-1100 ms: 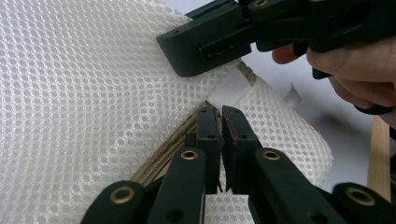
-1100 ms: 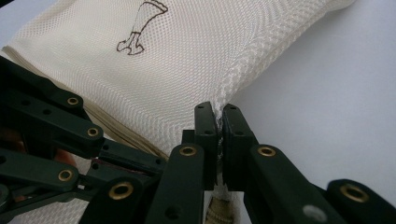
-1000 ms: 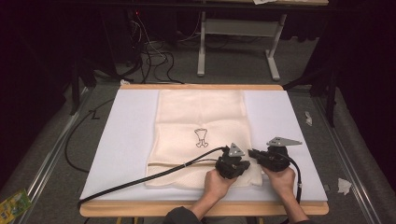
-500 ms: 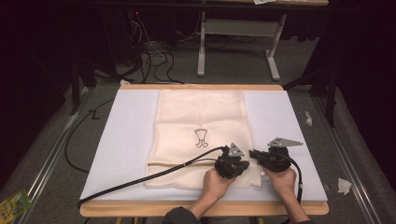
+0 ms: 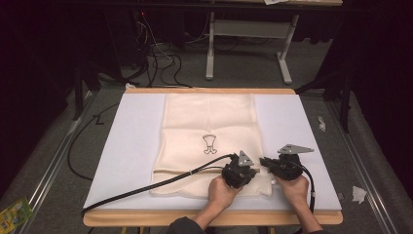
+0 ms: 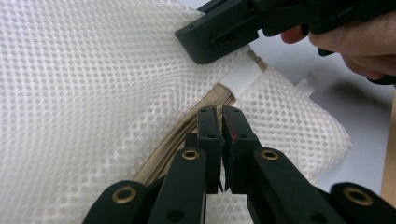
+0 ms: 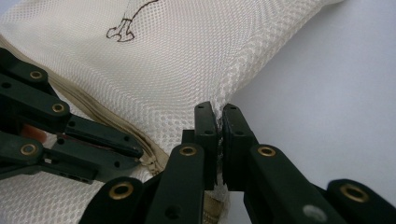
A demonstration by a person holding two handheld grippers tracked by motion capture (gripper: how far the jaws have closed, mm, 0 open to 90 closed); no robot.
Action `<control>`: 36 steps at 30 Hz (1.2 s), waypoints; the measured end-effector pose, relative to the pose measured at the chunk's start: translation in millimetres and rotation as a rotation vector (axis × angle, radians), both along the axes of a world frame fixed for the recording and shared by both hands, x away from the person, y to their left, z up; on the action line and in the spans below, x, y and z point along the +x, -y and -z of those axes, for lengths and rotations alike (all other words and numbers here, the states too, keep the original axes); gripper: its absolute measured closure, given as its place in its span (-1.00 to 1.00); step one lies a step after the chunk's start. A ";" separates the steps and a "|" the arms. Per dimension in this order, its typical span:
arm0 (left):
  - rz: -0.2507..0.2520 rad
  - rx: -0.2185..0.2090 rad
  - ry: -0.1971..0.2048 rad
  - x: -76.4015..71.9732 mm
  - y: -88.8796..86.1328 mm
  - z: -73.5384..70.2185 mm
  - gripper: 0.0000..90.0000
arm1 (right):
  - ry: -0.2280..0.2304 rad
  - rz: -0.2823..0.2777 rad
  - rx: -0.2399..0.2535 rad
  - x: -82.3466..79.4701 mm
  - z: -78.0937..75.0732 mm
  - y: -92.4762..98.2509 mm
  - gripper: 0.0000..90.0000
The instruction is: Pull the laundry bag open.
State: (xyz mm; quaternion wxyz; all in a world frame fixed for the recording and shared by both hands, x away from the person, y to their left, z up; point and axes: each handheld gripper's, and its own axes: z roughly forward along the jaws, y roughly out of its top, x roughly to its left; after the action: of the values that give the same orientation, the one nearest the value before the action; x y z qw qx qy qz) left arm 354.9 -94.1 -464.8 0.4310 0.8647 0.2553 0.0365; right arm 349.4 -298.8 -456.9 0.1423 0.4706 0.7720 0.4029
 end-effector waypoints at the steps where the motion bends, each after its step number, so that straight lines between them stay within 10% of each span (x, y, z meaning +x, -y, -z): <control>1: -0.002 -0.011 -0.009 0.6 -1.4 -0.7 0.93 | 0.003 -0.001 0.003 0.0 0.2 0.2 0.95; 36: -0.031 -0.022 0.000 1.3 -28.6 -7.3 0.93 | 0.005 0.005 -0.012 0.8 1.5 -0.5 0.95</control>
State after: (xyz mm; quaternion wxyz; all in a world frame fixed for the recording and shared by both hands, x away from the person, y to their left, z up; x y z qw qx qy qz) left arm 356.3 -65.6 -457.5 0.4397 0.8559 0.2692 0.0404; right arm 350.2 -298.3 -458.3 0.1483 0.4707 0.7728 0.3990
